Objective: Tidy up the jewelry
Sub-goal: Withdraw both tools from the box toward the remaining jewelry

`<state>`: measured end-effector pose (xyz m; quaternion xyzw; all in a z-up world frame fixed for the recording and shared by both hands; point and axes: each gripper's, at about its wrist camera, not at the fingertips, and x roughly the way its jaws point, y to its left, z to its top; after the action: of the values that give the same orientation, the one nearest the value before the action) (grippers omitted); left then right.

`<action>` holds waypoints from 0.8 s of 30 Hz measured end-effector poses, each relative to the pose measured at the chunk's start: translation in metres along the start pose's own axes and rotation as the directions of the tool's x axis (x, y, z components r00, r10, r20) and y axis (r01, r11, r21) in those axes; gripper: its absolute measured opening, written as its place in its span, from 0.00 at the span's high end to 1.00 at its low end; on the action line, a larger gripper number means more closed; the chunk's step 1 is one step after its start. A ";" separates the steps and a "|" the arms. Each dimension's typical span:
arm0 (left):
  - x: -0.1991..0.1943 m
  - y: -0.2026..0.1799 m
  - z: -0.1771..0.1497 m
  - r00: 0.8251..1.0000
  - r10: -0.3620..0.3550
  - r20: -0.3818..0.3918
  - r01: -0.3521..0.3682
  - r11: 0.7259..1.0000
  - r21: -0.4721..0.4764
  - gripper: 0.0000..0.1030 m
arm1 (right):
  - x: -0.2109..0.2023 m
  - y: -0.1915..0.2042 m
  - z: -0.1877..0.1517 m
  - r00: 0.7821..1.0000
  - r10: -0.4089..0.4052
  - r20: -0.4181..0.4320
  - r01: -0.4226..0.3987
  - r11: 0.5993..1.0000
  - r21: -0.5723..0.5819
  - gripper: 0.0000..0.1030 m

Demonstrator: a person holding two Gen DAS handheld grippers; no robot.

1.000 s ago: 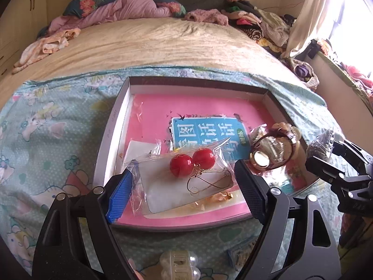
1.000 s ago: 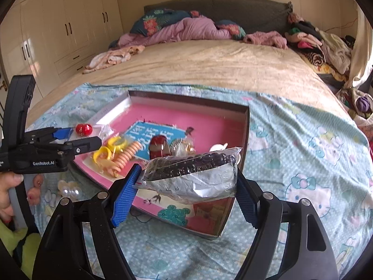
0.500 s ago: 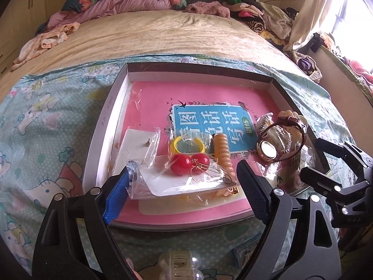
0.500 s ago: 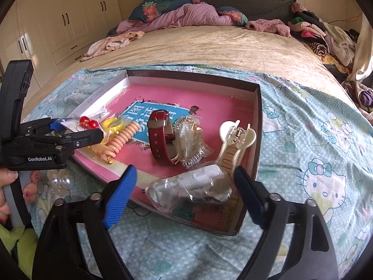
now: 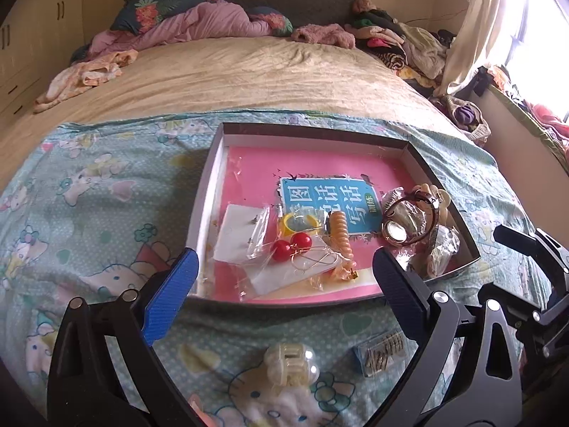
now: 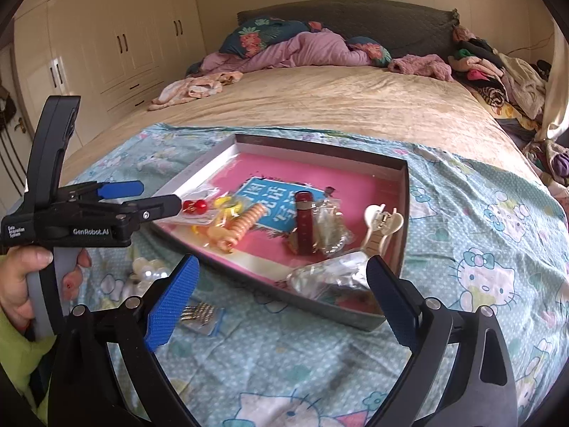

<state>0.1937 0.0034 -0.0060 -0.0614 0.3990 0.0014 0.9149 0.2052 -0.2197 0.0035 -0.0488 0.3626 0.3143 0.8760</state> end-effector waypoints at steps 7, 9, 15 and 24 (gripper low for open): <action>-0.022 0.013 -0.009 0.999 0.028 0.028 -0.028 0.999 -0.021 0.11 | -0.009 0.026 -0.005 0.999 0.033 -0.006 -0.033 0.999 -0.029 0.09; -0.026 0.016 -0.012 0.999 0.035 0.029 -0.034 0.999 -0.025 0.11 | -0.010 0.033 -0.007 0.999 0.043 -0.011 -0.044 0.998 -0.034 0.09; -0.036 0.027 -0.025 0.998 0.049 0.028 -0.048 0.998 -0.034 0.11 | -0.007 0.053 -0.014 0.997 0.069 -0.038 -0.071 0.996 -0.051 0.09; -0.039 0.041 -0.044 0.999 0.054 -0.003 -0.054 0.998 -0.044 0.11 | 0.005 0.073 -0.023 0.992 0.088 -0.086 -0.094 0.993 -0.067 0.09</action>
<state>0.1330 0.0410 -0.0121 -0.0710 0.4014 0.0348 0.9125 0.1514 -0.1664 -0.0065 -0.0760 0.3891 0.3641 0.8427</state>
